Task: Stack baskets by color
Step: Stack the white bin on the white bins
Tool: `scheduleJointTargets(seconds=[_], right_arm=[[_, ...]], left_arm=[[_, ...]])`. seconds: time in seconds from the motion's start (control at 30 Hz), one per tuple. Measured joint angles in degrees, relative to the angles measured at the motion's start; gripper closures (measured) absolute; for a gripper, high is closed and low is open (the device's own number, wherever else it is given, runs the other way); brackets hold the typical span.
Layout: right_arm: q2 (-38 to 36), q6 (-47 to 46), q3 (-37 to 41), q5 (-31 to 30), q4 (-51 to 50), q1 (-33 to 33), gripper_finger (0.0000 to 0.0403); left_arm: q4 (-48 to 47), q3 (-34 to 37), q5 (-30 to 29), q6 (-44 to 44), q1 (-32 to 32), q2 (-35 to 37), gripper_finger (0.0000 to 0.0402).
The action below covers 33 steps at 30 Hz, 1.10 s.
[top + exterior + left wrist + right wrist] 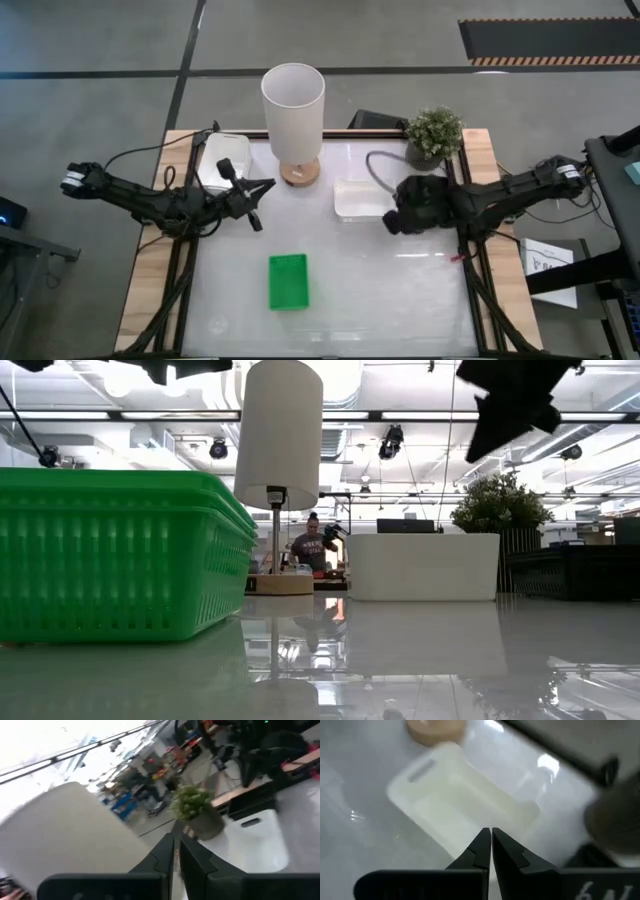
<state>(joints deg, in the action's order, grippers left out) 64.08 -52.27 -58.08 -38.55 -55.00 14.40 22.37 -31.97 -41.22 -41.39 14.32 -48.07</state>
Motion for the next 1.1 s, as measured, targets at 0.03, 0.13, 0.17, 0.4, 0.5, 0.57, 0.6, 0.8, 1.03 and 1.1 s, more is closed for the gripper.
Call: scheduleJointTargets(seconds=[0.03,0.13,0.17,0.4,0.5,0.57,0.6,0.8,1.03,1.1], right_arm=[[0.41,1.39,0.02,-2.29,1.07,1.35,0.0394],[1.58,5.24,0.42,-9.43,3.58,4.96,0.0394],[1.84,7.07,0.62,-11.01,4.35,5.97,0.0394],[1.95,23.91,5.04,-10.38,15.26,9.89,0.0394],[1.52,30.59,7.49,-1.94,22.15,9.82,0.0394],[1.54,34.93,9.33,3.31,26.78,9.88,0.0394],[1.54,36.13,10.32,4.95,28.85,9.95,0.0394],[1.25,40.68,13.64,9.98,34.74,9.95,0.0394],[0.48,39.38,13.64,11.55,34.73,9.98,0.0358],[0.47,39.44,13.64,11.55,34.76,9.98,0.0335]], left_arm=[[0.06,0.0,1.09,0.7,-0.01,-0.76,0.0391],[0.66,0.0,7.18,5.42,0.01,-4.31,0.0391],[2.21,0.0,9.39,7.57,0.01,-5.99,0.0391],[12.64,-3.98,14.25,23.29,0.43,-20.58,0.0391],[12.59,-7.95,14.54,28.62,0.47,-27.73,0.0391],[11.6,-10.96,14.59,31.01,0.46,-31.92,0.0391],[10.08,-12.56,14.66,32.1,0.44,-33.81,0.0391],[0.39,-21.32,14.68,37.05,0.14,-43.61,0.0391],[-3.75,-29.12,17.22,39.34,-0.16,-50.37,0.0391],[-5.74,-30.58,18.4,38.63,-0.56,-51.46,0.0391]])
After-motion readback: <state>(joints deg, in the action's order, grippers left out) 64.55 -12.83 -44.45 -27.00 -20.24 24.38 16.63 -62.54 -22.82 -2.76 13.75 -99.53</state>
